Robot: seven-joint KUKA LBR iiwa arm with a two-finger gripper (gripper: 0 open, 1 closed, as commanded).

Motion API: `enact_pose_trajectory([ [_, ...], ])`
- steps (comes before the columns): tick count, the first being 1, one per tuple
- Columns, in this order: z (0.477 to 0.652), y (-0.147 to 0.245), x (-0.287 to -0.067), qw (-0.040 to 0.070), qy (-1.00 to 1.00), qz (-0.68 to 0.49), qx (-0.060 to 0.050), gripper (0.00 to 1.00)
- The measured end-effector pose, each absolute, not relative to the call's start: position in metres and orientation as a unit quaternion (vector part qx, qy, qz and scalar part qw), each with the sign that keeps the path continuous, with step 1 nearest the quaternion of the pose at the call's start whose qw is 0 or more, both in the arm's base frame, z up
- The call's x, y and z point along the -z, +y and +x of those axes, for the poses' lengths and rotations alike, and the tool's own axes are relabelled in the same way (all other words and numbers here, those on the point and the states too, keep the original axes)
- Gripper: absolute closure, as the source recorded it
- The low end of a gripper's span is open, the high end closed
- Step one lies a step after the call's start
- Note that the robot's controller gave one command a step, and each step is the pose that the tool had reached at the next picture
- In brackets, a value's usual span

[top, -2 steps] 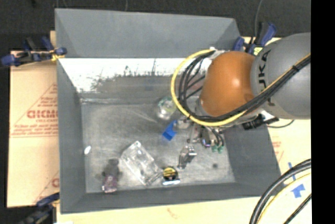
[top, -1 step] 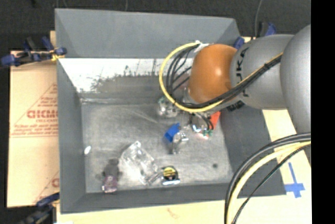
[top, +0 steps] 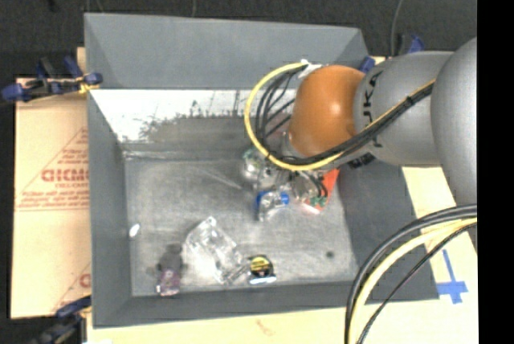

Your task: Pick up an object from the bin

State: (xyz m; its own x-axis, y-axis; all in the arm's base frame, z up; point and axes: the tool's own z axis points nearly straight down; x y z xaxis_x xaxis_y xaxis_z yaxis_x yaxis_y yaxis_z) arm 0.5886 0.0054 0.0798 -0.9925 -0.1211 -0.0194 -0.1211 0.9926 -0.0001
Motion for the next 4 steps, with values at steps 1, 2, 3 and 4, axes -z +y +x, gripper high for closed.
enact_pose_trajectory([
  [1, 0.625, -0.007, -0.077, 0.002, 0.998, -0.058, -0.002, 1.00],
  [2, 0.635, -0.009, -0.076, -0.007, 0.999, -0.046, -0.004, 1.00],
  [3, 0.638, -0.003, -0.082, -0.009, 0.999, -0.047, -0.001, 1.00],
  [4, 0.644, -0.008, -0.078, -0.018, 1.000, -0.018, -0.006, 1.00],
])
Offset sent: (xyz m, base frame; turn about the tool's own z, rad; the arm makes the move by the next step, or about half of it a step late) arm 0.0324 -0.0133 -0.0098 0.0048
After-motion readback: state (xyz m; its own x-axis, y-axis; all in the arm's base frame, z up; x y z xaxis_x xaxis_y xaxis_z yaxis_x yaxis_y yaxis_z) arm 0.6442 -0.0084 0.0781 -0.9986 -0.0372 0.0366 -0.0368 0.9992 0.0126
